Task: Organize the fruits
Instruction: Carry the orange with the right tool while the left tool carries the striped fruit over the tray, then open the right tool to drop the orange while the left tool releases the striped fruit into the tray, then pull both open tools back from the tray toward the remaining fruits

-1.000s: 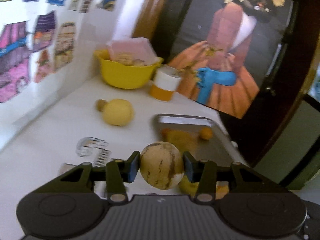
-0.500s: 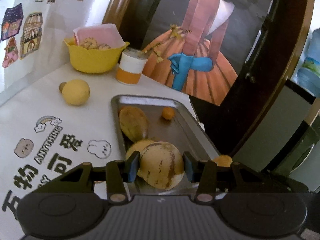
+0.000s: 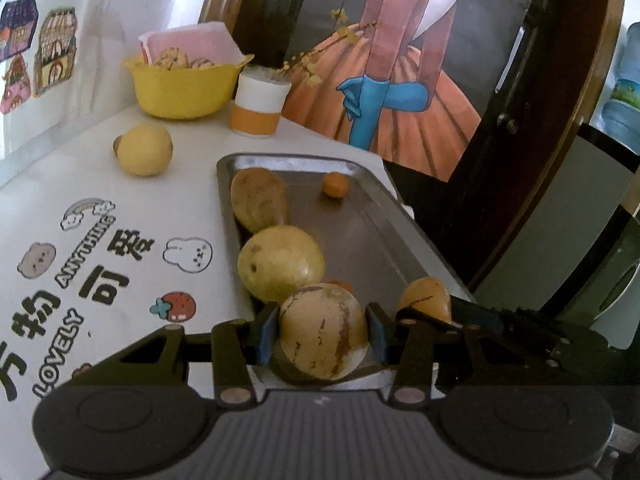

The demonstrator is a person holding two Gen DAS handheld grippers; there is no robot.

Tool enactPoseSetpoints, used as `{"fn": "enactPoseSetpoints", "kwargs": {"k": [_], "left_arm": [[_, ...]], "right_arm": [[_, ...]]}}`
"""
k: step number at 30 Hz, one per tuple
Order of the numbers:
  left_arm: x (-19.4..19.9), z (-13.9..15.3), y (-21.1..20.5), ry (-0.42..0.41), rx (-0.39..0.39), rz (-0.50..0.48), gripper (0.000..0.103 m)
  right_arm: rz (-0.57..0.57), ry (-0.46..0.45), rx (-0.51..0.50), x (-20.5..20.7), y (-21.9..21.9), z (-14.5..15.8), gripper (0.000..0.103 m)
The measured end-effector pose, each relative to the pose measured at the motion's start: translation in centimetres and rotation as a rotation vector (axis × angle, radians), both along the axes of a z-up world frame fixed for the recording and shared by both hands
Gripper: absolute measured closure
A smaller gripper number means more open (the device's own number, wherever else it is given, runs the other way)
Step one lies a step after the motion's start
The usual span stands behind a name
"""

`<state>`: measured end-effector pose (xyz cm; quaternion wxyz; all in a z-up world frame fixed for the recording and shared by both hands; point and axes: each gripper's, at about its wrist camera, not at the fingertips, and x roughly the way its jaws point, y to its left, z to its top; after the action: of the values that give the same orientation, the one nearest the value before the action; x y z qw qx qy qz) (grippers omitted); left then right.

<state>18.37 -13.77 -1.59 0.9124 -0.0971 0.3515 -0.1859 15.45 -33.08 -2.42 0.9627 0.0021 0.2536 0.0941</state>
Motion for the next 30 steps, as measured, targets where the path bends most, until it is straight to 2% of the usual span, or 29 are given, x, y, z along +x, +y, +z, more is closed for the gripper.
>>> {"fn": "enactPoseSetpoints", "kwargs": {"k": [9,14,16,22,24,27,30], "left_arm": [[0.3,-0.5,0.3,0.038,-0.010,0.006,0.052],[-0.2,-0.3,0.6,0.052,-0.028,0.007,0.051],[-0.8,0.2,1.1,0.033,-0.034,0.020,0.051],[-2.6,2.1,3.1,-0.027,-0.045,0.041,0.029],[-3.3,2.7,4.0,-0.047,-0.046,0.068,0.015],[-4.5,3.5,5.5,-0.071,-0.041,0.096,0.000],[-5.8,3.8,6.5,-0.090,0.015,0.102,0.001]], "right_arm": [[-0.006,0.007,-0.016,-0.2,0.4,-0.1,0.056],[-0.016,-0.024,-0.035,-1.1,0.8,0.6,0.045],[-0.023,-0.036,-0.040,-1.5,0.9,1.0,0.043],[-0.040,-0.080,-0.030,-3.1,1.4,2.8,0.025],[-0.038,-0.100,-0.039,-3.8,1.8,3.5,0.017],[-0.048,-0.135,-0.061,-5.2,2.6,4.5,0.005],[-0.049,-0.145,-0.077,-6.5,3.2,5.3,0.001]]}}
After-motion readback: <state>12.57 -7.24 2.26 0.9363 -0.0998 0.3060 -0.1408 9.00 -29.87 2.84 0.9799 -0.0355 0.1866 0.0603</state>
